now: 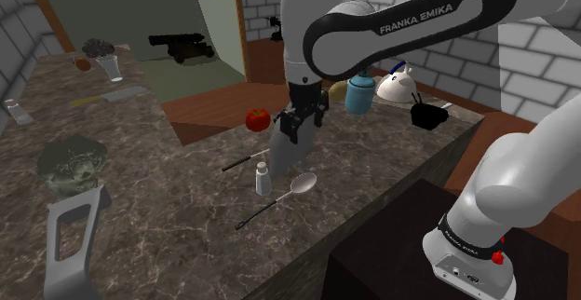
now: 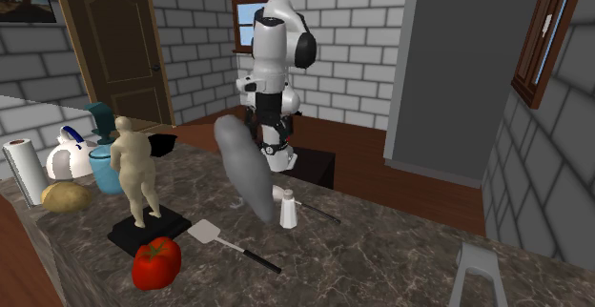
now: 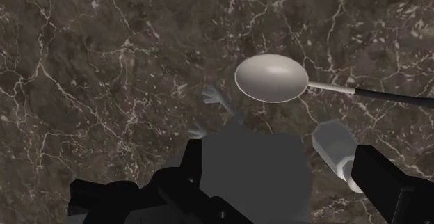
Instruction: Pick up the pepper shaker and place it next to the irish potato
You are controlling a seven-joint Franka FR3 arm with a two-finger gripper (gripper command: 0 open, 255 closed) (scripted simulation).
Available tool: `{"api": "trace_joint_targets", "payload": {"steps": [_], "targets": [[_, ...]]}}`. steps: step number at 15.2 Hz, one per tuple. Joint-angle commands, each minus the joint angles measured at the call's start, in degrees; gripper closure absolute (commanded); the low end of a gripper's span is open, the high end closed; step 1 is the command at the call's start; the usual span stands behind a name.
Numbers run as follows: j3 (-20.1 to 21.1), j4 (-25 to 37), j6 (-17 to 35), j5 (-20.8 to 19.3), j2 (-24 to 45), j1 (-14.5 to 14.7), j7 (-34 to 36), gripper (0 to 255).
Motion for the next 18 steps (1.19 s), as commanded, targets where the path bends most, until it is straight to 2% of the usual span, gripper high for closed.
{"api": "trace_joint_targets", "payload": {"steps": [1, 6, 11, 18], "targets": [[1.8, 2.5, 1.7, -1.3, 4.7, -0.1, 3.0, 0], [5.3, 9.9, 4.3, -6.2, 16.5, 0.6, 10.8, 0], [6.4, 18.5, 4.7, -12.0, 27.8, 3.0, 17.7, 0], [5.9, 15.2, 9.6, -13.3, 29.7, 3.1, 18.7, 0]]}}
